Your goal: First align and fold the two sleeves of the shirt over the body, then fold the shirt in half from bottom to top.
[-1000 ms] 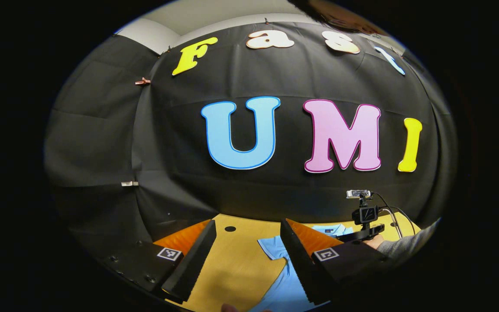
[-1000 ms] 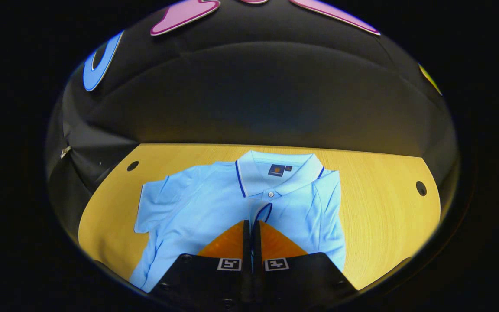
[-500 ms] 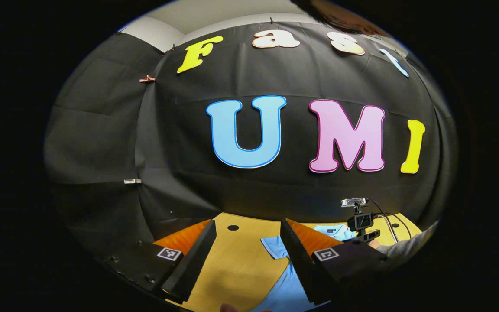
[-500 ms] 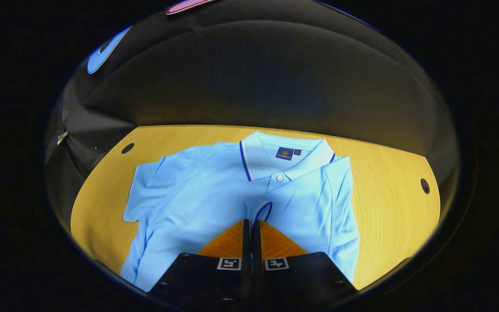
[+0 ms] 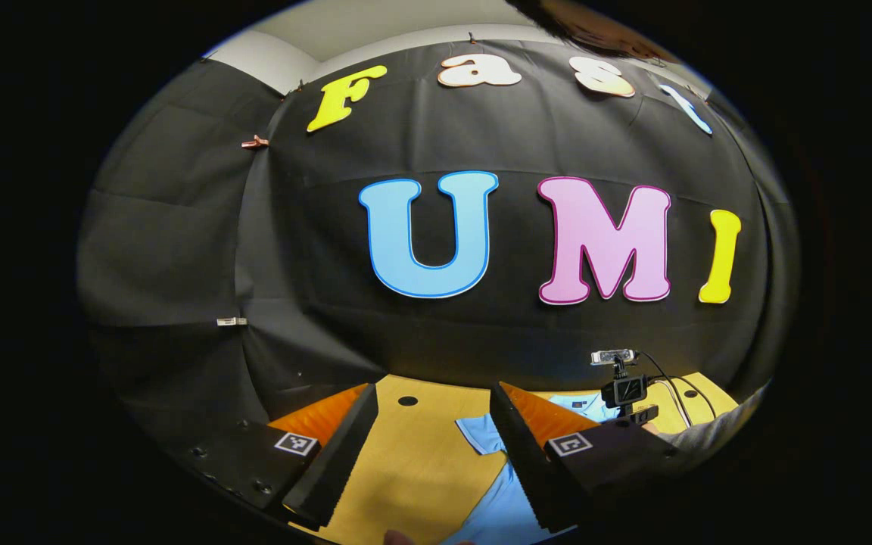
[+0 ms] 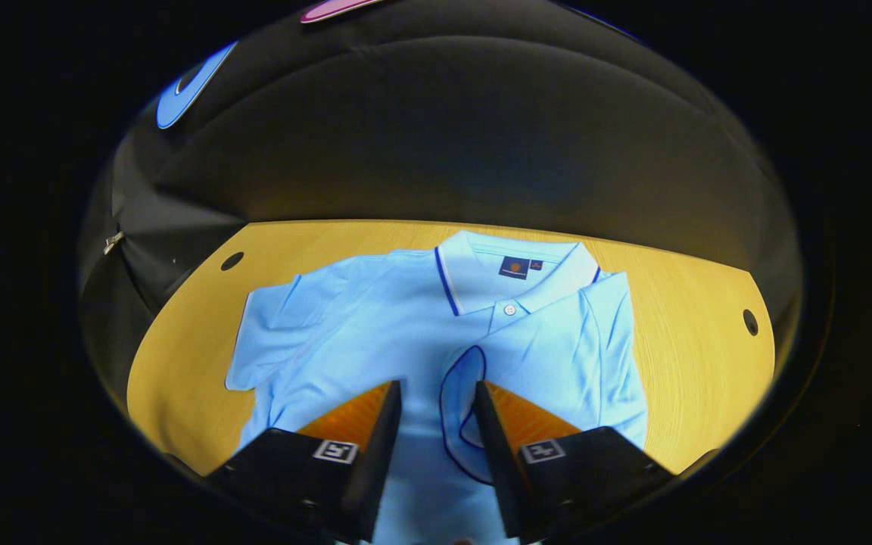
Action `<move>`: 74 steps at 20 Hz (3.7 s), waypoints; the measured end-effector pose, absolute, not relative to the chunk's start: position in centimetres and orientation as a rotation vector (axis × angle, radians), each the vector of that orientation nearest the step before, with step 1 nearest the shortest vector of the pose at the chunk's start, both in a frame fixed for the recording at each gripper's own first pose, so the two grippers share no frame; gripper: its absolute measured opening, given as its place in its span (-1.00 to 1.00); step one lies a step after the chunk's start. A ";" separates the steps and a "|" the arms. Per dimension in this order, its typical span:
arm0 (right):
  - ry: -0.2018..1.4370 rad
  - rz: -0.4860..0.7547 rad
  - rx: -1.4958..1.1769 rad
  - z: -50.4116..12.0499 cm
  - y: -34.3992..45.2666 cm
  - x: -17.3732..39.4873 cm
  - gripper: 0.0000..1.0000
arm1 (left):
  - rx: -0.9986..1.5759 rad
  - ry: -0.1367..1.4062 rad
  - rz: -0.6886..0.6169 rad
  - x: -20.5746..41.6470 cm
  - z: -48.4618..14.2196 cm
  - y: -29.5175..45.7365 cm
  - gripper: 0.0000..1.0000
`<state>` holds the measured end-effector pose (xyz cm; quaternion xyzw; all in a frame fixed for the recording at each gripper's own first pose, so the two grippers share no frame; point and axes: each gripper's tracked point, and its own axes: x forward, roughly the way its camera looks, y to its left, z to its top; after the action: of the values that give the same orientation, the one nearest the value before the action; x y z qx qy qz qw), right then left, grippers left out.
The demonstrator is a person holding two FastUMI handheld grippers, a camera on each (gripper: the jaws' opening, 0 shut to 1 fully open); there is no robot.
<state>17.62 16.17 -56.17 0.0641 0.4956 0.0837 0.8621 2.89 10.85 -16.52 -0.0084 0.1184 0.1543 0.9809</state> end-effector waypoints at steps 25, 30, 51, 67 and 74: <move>0.190 0.113 0.225 -14.2 6.9 11.0 0.67 | -0.073 0.228 0.165 6.9 -16.8 7.1 0.92; -0.002 0.055 0.154 -5.8 3.3 4.8 0.70 | -0.100 0.397 0.128 12.8 -24.5 7.8 0.93; 0.167 0.044 0.100 -12.5 -1.3 0.5 0.82 | -0.179 1.200 0.219 24.6 -54.1 8.1 0.94; 0.242 0.025 0.110 -14.9 -2.8 -0.5 0.82 | -0.316 1.128 0.208 26.3 -53.8 7.0 -0.87; 0.254 0.031 0.114 -15.4 -2.7 -0.6 0.82 | -0.297 1.048 0.187 27.7 -51.9 6.5 -0.88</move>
<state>-0.62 -2.65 -15.39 0.0568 0.1265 0.0156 0.9902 27.71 6.52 -51.89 -0.1411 0.4977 0.0890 0.8512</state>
